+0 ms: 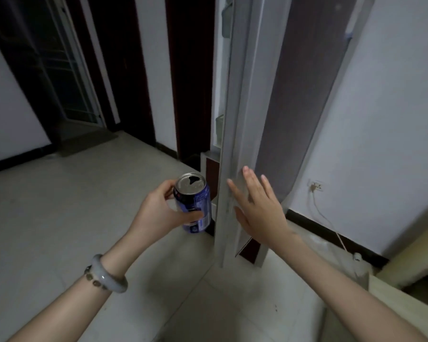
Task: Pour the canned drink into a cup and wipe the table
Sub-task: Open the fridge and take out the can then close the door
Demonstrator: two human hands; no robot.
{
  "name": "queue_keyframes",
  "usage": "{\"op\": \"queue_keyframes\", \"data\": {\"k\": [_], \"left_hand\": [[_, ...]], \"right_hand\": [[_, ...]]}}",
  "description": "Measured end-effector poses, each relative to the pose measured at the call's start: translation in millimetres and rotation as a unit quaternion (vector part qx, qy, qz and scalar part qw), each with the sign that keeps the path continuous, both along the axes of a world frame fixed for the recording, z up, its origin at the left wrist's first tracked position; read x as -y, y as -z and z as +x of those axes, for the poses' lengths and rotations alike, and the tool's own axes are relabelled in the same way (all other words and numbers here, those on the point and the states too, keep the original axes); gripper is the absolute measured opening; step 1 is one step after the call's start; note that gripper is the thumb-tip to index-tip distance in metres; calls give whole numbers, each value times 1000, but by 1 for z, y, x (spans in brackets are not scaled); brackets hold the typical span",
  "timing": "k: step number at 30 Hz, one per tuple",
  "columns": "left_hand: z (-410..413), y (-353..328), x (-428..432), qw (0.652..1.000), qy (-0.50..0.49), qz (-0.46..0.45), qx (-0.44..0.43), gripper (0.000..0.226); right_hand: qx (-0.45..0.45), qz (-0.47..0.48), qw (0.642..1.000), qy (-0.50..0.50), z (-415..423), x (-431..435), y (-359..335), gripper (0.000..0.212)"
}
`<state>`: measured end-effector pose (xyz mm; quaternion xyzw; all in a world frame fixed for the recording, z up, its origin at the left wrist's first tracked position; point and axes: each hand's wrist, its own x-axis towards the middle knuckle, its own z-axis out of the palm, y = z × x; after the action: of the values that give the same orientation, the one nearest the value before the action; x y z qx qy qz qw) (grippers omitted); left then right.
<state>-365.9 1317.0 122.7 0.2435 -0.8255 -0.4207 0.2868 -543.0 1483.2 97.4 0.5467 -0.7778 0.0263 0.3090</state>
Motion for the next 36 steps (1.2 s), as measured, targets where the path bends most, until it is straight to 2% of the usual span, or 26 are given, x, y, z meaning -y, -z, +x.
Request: {"op": "queue_keyframes", "data": {"k": [8, 12, 16, 23, 36], "left_hand": [[-3, -4, 91, 1000, -25, -12, 11, 66], [-18, -9, 144, 998, -5, -59, 16, 63], [-32, -11, 201, 998, 34, -46, -27, 63], [-60, -10, 294, 996, 87, -27, -24, 63], [-155, -5, 400, 992, 123, -2, -32, 61]], "right_hand": [[6, -54, 998, 22, -10, 118, 8, 59], [13, -79, 996, 37, -16, 175, 11, 61], [-4, -109, 992, 69, -27, 228, 13, 60], [-16, -106, 987, 122, -55, 314, 8, 57], [-49, -85, 979, 181, -138, 427, 7, 70]]}}
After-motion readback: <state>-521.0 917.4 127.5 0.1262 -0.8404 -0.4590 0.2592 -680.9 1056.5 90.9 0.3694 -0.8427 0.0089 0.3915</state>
